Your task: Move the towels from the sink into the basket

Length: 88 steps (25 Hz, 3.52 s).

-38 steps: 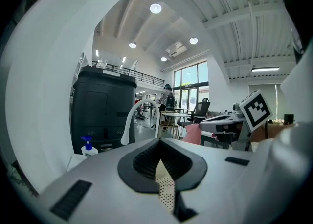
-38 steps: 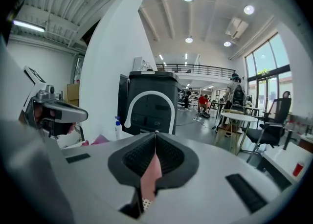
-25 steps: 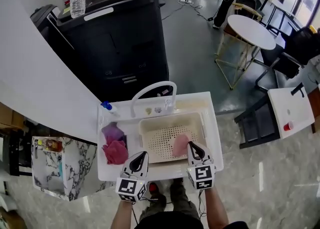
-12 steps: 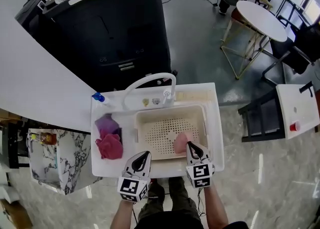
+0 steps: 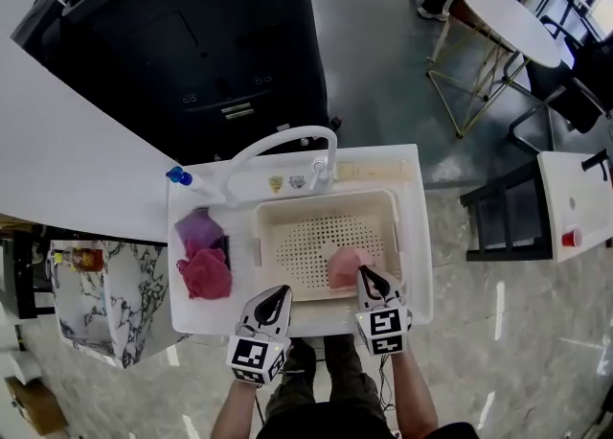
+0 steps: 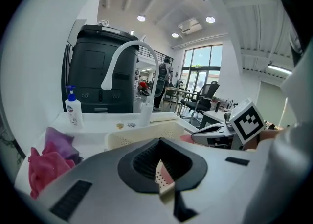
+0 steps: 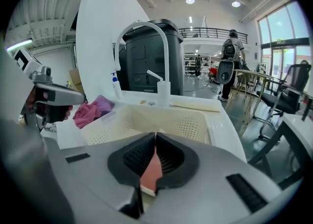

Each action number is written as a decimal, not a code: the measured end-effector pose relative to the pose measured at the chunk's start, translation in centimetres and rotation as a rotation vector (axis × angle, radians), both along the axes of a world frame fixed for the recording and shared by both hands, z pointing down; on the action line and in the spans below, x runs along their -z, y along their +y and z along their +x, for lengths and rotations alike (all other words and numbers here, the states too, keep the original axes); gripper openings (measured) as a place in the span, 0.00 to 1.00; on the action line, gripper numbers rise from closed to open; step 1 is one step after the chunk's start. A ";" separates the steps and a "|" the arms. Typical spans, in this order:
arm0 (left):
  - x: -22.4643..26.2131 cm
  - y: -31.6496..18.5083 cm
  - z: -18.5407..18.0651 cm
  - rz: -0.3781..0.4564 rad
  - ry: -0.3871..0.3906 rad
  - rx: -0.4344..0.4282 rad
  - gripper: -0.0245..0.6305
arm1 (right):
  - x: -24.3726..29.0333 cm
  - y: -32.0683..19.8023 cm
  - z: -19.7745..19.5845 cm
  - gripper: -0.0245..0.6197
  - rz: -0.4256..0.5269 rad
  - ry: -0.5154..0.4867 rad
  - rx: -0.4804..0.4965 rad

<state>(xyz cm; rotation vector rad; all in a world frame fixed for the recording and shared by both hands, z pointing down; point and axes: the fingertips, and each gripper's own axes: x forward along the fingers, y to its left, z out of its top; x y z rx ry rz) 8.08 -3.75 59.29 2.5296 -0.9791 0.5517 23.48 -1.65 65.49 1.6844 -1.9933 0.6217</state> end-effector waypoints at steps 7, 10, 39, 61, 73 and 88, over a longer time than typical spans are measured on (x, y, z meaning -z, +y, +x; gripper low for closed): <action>0.5 -0.4 -0.4 0.008 0.005 0.009 0.04 | 0.3 0.0 0.0 0.28 0.024 -0.060 -0.025; 0.9 -0.6 -0.5 0.014 0.010 0.012 0.04 | 0.7 -0.1 0.0 0.34 0.040 -0.066 -0.034; 10.5 -0.6 -5.6 0.194 0.075 0.042 0.04 | 13.2 -0.8 -5.4 0.18 0.289 -0.015 -0.009; 14.9 -0.3 -20.9 0.291 0.086 0.192 0.04 | 19.0 -1.7 -22.2 0.10 0.394 -0.048 0.180; 14.5 -0.7 -29.4 0.297 0.081 0.291 0.04 | 17.9 -3.3 -31.6 0.10 0.361 -0.052 0.303; 6.5 -2.7 -34.4 0.134 0.042 0.463 0.04 | 8.6 -8.3 -37.3 0.10 0.160 -0.069 0.479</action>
